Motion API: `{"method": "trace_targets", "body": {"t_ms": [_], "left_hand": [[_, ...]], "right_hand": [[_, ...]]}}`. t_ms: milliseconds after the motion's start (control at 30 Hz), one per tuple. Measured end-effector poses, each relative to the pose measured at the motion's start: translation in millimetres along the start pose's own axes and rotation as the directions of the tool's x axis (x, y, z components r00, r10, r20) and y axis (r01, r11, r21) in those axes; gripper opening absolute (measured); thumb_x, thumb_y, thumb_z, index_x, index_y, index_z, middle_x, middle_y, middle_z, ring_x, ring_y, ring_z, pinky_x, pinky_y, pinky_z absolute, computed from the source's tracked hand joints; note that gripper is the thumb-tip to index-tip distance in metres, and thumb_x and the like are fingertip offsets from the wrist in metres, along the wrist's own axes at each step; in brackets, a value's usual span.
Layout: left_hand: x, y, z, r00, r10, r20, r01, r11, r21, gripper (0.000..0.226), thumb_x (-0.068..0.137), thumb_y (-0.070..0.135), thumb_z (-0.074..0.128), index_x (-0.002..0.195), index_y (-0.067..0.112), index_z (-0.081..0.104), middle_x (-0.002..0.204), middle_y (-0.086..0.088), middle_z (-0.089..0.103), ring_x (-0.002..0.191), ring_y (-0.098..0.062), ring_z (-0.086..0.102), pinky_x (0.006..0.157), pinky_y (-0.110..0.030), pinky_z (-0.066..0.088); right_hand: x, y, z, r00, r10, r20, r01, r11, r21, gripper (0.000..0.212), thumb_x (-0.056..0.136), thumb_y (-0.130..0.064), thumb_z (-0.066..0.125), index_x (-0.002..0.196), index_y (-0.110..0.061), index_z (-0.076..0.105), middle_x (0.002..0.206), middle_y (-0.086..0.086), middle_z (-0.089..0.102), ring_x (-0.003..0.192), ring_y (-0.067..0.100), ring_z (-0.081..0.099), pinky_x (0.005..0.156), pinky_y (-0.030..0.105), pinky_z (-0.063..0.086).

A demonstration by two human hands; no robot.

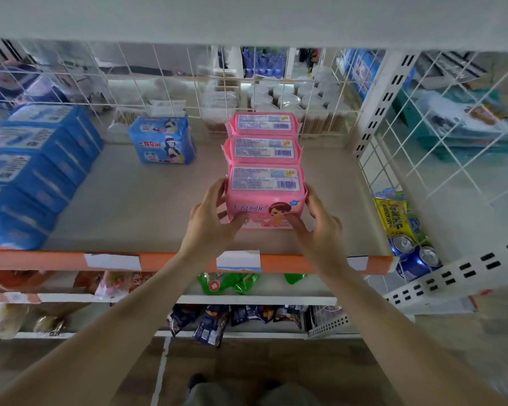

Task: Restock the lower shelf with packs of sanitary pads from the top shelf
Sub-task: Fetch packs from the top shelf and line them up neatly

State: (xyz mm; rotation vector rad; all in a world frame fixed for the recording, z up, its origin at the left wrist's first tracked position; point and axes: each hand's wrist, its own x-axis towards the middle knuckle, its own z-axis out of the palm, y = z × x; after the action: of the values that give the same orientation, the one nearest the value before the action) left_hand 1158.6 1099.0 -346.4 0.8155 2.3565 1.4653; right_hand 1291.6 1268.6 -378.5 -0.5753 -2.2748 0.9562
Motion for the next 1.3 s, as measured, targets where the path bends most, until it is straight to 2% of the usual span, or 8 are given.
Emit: {"method": "trace_targets", "body": {"t_ms": [167,367,567,667,800,933,1133,1300], "left_hand": [[1,-8,2,1.0,-0.003,0.028,0.003,1.0,0.006,0.077,0.083,0.032,0.08,0.147,0.028,0.037,0.133,0.01,0.062,0.121,-0.01,0.061,0.099,-0.045,0.055],[-1,-12,-2,0.999,0.004,0.045,-0.006,0.998,0.057,0.08,0.082,0.036,0.082,0.146,0.032,0.033,0.138,0.011,0.057,0.125,-0.011,0.056,0.103,-0.046,0.052],[10,-9,-6,0.997,-0.034,0.063,0.03,0.998,0.064,0.078,0.083,0.03,0.081,0.148,0.026,0.037,0.137,0.007,0.06,0.123,-0.011,0.059,0.097,-0.037,0.056],[18,-4,-6,0.997,-0.02,0.074,0.015,0.998,0.068,0.07,0.087,0.019,0.077,0.147,0.02,0.042,0.133,0.006,0.063,0.119,-0.01,0.061,0.095,-0.025,0.053],[22,0,-5,0.997,0.01,0.077,-0.016,0.997,0.078,0.062,0.088,0.013,0.075,0.143,0.017,0.047,0.129,0.002,0.066,0.115,-0.011,0.063,0.095,-0.029,0.053],[21,-6,-8,0.996,0.012,0.087,-0.022,0.994,0.106,0.06,0.088,0.015,0.075,0.142,0.018,0.049,0.126,0.004,0.067,0.114,-0.009,0.063,0.081,-0.007,0.047],[29,3,-8,0.999,0.02,0.03,-0.025,0.983,0.183,0.053,0.085,0.017,0.079,0.133,0.012,0.058,0.123,-0.002,0.069,0.11,-0.019,0.067,0.098,-0.038,0.054],[22,6,-9,0.998,-0.016,-0.054,0.03,0.96,0.277,0.053,0.083,0.028,0.081,0.127,0.011,0.058,0.122,-0.004,0.067,0.113,-0.022,0.059,0.094,-0.03,0.046]], "right_hand": [[-4,2,3,1.0,0.005,0.0,-0.005,1.0,-0.026,0.066,0.096,-0.039,0.062,0.153,-0.017,0.036,0.137,-0.003,0.061,0.124,0.016,0.056,0.102,0.024,0.04],[-3,1,3,0.999,0.011,-0.032,-0.014,0.995,-0.095,0.082,0.092,-0.051,0.062,0.154,-0.005,0.032,0.15,0.01,0.048,0.142,0.025,0.037,0.118,0.039,0.031],[8,-8,4,1.0,0.002,-0.023,-0.004,0.996,-0.085,0.071,0.088,-0.055,0.055,0.145,-0.013,0.046,0.122,0.004,0.065,0.119,0.022,0.052,0.098,0.03,0.041],[16,-9,6,0.999,0.051,-0.009,-0.052,0.995,-0.089,0.057,0.088,-0.042,0.064,0.139,-0.018,0.052,0.117,0.002,0.068,0.113,0.026,0.056,0.096,0.04,0.048],[20,-9,8,0.996,0.086,0.021,-0.084,0.993,-0.085,0.054,0.09,-0.046,0.064,0.135,-0.02,0.053,0.11,0.002,0.068,0.111,0.024,0.057,0.089,0.037,0.048],[14,-11,1,0.997,0.072,0.04,-0.068,0.993,-0.097,0.048,0.092,-0.04,0.067,0.134,-0.02,0.054,0.107,-0.005,0.065,0.111,0.021,0.056,0.084,0.031,0.044],[27,-12,5,0.994,0.104,0.043,-0.098,0.987,-0.128,0.043,0.092,-0.037,0.069,0.131,-0.023,0.054,0.11,-0.003,0.067,0.112,0.024,0.055,0.084,0.033,0.044],[23,-14,6,0.995,0.086,0.046,-0.078,0.984,-0.161,0.047,0.093,-0.039,0.067,0.134,-0.023,0.051,0.113,-0.001,0.07,0.108,0.027,0.058,0.085,0.043,0.053]]}}
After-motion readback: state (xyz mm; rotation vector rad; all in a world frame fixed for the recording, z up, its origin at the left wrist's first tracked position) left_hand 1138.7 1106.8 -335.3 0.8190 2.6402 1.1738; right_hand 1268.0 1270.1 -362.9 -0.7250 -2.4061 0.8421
